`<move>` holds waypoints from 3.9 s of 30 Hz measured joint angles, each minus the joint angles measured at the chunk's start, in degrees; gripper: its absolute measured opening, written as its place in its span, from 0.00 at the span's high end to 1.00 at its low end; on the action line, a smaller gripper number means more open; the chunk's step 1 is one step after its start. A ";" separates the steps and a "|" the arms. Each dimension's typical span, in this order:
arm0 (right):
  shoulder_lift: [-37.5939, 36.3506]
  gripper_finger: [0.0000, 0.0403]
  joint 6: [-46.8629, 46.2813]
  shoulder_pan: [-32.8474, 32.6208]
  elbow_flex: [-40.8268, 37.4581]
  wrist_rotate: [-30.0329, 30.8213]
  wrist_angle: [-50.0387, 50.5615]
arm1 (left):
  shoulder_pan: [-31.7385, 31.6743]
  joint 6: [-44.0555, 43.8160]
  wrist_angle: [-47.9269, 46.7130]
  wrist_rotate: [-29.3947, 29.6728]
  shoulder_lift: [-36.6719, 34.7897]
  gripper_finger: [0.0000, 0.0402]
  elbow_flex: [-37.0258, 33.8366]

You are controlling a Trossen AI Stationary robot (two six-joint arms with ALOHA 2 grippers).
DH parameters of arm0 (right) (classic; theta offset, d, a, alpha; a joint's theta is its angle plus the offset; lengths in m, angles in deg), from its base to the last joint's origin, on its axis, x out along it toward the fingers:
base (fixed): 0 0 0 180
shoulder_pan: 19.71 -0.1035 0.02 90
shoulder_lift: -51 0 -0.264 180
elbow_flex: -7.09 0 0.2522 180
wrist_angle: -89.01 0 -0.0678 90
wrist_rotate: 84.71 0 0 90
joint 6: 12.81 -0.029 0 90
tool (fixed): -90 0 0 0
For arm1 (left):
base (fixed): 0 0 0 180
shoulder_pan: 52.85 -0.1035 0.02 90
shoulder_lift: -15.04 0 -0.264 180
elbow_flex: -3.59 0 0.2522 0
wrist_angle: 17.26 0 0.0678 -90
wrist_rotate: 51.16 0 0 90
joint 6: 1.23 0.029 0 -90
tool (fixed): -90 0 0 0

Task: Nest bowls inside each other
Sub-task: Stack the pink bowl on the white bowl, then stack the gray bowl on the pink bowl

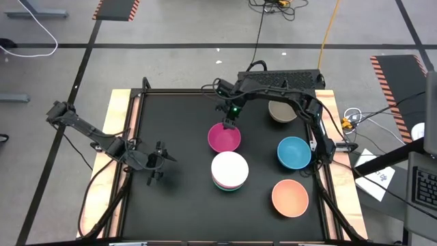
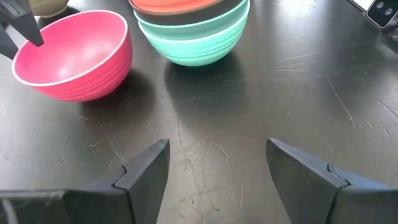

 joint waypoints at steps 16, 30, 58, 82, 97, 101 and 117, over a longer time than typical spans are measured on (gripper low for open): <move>0.00 0.58 9.70 -2.72 -1.27 6.15 3.33 | -0.02 0.15 0.28 0.00 0.00 0.33 0.00; 0.00 0.99 12.37 -4.09 0.27 12.27 4.21 | -0.02 -0.28 0.37 0.02 0.00 0.33 0.00; -4.42 1.00 -1.21 -11.06 29.44 17.35 35.43 | 0.04 -1.47 1.00 -0.03 0.01 0.33 0.00; -7.74 1.00 -14.67 -25.41 13.55 13.05 25.39 | 0.04 -0.57 4.87 -3.01 0.02 0.33 0.00; -8.32 0.85 -14.16 -24.15 8.00 10.37 13.75 | 0.93 -0.61 4.74 -3.04 0.02 0.33 0.00; -8.74 0.68 -16.02 -24.20 8.00 10.47 13.22 | 2.45 -0.63 4.72 -3.02 0.02 0.33 0.00; -25.33 0.38 -28.46 -25.49 8.40 14.31 -0.68 | 4.48 -0.33 4.87 5.19 0.02 0.33 0.00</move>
